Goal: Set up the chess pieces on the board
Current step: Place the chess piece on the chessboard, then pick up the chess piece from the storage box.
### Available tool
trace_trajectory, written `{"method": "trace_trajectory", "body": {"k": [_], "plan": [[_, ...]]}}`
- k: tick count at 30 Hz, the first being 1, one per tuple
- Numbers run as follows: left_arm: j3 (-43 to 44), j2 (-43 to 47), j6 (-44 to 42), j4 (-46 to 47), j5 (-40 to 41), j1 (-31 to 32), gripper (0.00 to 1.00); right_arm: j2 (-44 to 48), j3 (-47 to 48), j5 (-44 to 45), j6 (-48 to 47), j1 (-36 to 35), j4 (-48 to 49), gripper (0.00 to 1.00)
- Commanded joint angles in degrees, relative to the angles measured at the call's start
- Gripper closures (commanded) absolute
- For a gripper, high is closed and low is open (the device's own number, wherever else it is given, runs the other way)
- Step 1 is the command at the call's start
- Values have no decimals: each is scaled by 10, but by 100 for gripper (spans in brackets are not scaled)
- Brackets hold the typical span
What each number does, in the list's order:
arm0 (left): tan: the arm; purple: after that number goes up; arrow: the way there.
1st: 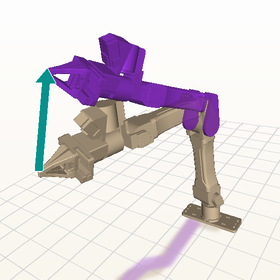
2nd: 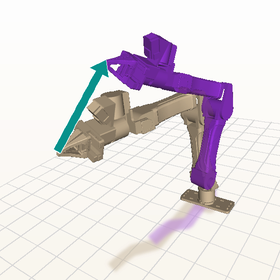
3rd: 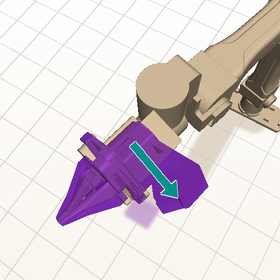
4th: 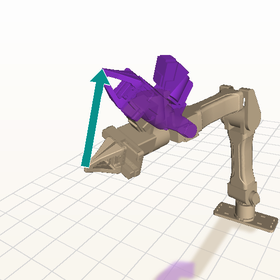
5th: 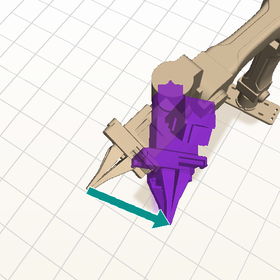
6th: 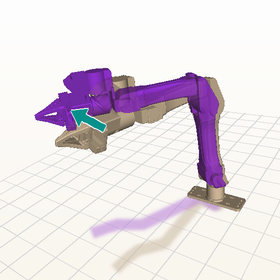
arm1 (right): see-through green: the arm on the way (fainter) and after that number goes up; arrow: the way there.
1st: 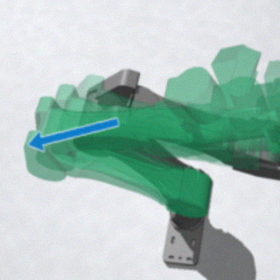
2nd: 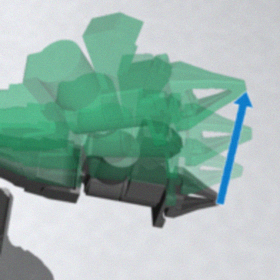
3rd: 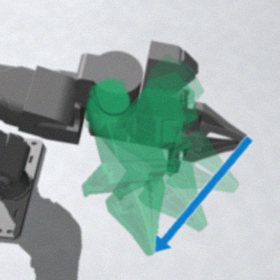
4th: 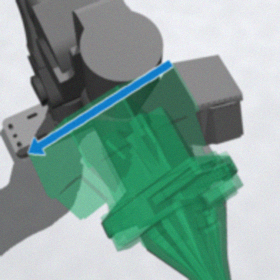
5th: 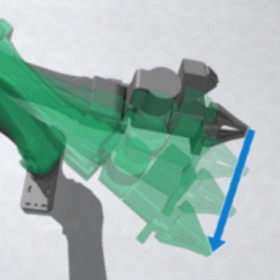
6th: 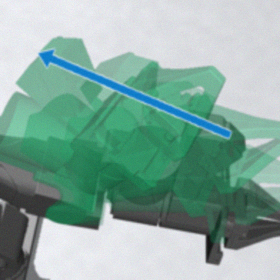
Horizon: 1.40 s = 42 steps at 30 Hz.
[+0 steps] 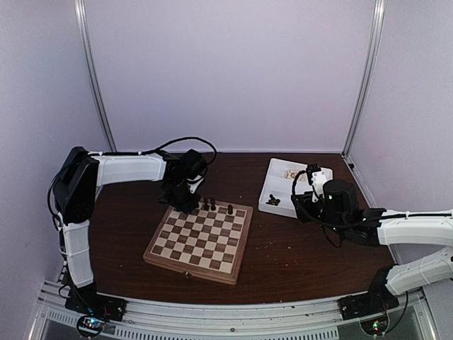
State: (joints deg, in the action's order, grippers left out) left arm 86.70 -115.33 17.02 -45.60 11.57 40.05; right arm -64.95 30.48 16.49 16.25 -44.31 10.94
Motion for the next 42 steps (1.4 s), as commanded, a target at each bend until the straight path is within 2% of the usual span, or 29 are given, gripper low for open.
{"method": "trace_trajectory", "body": {"k": [1, 6, 9, 14, 18, 30, 42], "plan": [[17, 42, 1, -21, -31, -5, 72, -3, 14, -2, -5, 5, -9, 52], [12, 90, 10, -41, -53, -5, 68, -16, 57, -2, 4, 25, -75, 51], [0, 132, 15, -40, -83, -4, 65, -28, 101, -15, 24, 55, -147, 51], [-18, 191, 12, -27, -116, -2, 63, -77, 202, -94, 53, 121, -291, 51], [-41, 231, -2, 1, -151, -1, 62, -130, 273, -135, 49, 138, -360, 52], [-134, 360, -29, 136, -252, -1, 56, -281, 367, -154, 78, 184, -408, 54], [-212, 462, -52, 200, -236, -1, 50, -394, 406, -156, 73, 199, -402, 60]]}}
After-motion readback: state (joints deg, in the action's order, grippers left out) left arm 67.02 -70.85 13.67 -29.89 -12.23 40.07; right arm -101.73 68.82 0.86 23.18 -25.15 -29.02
